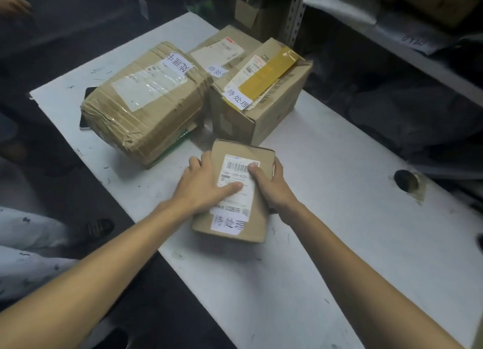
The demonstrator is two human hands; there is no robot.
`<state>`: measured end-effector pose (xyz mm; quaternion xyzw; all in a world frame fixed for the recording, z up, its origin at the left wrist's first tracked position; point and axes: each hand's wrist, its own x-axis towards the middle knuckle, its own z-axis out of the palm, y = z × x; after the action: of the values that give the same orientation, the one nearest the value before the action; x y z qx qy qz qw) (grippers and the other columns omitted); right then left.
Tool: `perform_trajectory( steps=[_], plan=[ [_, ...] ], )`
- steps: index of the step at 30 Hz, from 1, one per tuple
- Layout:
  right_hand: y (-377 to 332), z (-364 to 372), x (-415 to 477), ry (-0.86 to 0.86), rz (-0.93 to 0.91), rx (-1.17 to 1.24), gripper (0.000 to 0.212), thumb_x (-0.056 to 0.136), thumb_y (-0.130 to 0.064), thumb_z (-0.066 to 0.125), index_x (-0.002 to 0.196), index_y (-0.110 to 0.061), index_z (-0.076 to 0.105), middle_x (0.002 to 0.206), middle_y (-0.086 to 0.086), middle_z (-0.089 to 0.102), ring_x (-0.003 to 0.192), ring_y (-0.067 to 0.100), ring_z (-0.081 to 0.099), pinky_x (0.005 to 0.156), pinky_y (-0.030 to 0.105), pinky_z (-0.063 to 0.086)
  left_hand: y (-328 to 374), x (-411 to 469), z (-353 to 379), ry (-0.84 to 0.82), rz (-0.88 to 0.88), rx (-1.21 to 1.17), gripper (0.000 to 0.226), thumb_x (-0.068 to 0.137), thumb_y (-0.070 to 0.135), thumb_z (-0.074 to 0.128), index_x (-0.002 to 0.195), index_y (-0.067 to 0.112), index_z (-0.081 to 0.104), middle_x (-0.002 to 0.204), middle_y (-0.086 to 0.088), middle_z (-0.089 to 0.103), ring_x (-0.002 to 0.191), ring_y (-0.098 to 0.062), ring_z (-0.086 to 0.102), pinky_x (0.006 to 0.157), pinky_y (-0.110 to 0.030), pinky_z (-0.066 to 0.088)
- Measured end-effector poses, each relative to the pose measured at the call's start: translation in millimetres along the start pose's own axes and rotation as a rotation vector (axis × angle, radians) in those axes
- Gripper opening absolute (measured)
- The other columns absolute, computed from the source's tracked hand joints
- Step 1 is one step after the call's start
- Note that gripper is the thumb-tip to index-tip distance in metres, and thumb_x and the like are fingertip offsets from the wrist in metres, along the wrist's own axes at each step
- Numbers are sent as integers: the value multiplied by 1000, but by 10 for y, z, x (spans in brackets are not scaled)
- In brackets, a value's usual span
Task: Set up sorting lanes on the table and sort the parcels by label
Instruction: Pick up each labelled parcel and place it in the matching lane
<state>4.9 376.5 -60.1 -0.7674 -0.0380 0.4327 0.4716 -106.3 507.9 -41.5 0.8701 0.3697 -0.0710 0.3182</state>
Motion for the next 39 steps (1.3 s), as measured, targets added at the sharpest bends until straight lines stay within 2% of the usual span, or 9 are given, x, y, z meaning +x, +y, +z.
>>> perform_trajectory(
  steps=[6,12,18,23,26,28,31,35,39],
  plan=[
    [241,-377,-108,21,84,62,81,70,-72,65,139,-45,32,128,-5,66,109,21,66,97,48,53,277,-127,378,-85,1,-448,89,77,47,76,143,37,18,122,-3,40,111,-13,40,80,-25,42],
    [386,-660,-199,-9,78,173,48,65,-74,64,107,-57,50,121,-5,69,107,24,69,91,51,57,482,-214,549,-171,-1,-692,85,81,30,78,141,40,18,118,7,65,99,-19,70,88,-48,56],
    [497,-1111,-580,39,-32,162,56,70,-63,68,120,-61,44,126,-3,65,109,23,67,82,48,59,934,-458,643,-211,86,-755,100,72,46,77,149,40,12,122,7,67,106,-15,68,93,-46,54],
    [579,-1674,-1150,92,-170,192,49,91,-44,67,134,-52,43,114,-13,72,90,8,74,52,18,54,1484,-795,616,-241,164,-752,81,89,29,70,149,35,16,116,9,67,95,-10,71,83,-37,59],
    [589,-2009,-1496,130,-235,263,41,92,-40,66,129,-47,50,111,-11,74,91,11,75,53,21,55,1775,-1098,610,-233,149,-780,83,81,41,76,144,43,21,111,4,70,88,-15,73,77,-36,59],
    [613,-2218,-1701,135,-260,295,40,91,-39,66,129,-45,51,110,-9,75,93,15,75,56,26,57,1975,-1314,628,-344,119,-895,87,74,45,78,146,31,32,115,-6,70,92,-23,73,77,-40,59],
    [632,-2431,-1968,151,-308,301,48,89,-39,69,133,-42,50,113,-7,74,90,14,75,55,25,56,2218,-1616,663,-460,148,-977,58,84,37,69,135,19,50,114,-10,72,93,-27,73,66,-35,59],
    [743,-2721,-2424,196,-337,294,65,81,-47,74,139,-40,45,124,-4,70,95,16,75,63,29,58,2565,-2113,707,-473,189,-980,36,95,32,56,128,19,55,100,-6,76,78,-22,75,55,-29,57],
    [860,-2884,-2966,245,-345,305,32,91,-38,68,118,-44,52,113,-8,71,84,6,72,55,19,55,2784,-2543,704,-530,251,-956,26,97,30,51,119,17,59,86,-3,77,67,-19,74,50,-27,56]
  ],
)
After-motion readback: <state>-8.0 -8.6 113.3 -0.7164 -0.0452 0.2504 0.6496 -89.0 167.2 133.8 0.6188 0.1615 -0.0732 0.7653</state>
